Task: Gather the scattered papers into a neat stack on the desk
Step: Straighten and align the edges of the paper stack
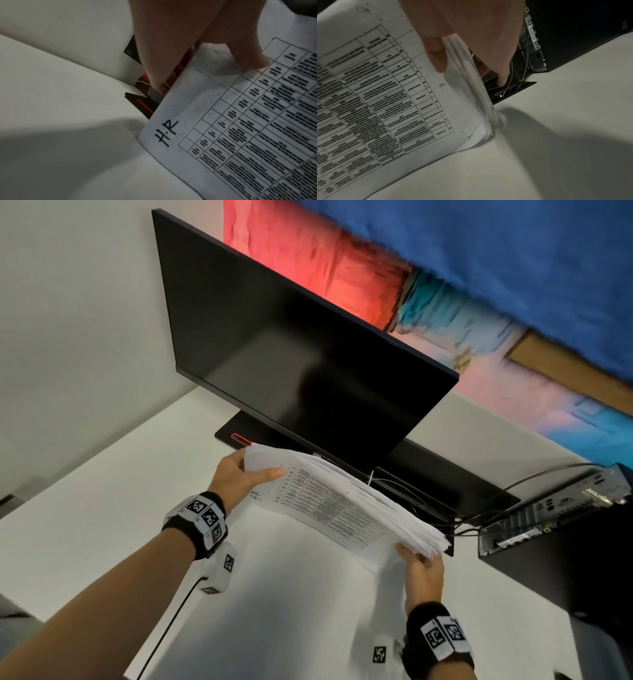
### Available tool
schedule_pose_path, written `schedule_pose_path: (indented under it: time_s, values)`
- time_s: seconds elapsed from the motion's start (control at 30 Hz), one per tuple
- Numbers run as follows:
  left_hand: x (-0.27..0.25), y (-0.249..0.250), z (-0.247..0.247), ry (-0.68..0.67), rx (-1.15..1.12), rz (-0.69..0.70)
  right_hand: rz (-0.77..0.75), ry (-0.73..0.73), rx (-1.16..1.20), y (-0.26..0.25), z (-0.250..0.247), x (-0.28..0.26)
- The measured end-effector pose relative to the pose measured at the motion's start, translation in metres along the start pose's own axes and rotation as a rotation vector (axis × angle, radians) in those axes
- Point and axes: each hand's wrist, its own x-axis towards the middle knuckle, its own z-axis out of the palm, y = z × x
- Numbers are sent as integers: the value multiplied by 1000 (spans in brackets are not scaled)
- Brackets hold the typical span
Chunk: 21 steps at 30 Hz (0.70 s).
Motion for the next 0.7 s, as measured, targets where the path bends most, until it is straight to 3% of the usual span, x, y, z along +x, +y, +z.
schedule_pose_path:
  time_s: [0.17, 0.33, 0.47, 0.7]
  values:
    - [3, -4, 5, 42, 37, 10, -10, -21, -106, -3, 1, 18]
    - [8, -3, 18, -48, -5, 8, 90, -83, -1, -6, 14, 16]
    - [10, -2, 40, 27, -61, 32, 154, -71, 147, 1, 28, 19]
    - [14, 22, 34, 141, -109, 172, -4, -109, 108, -15, 11, 18]
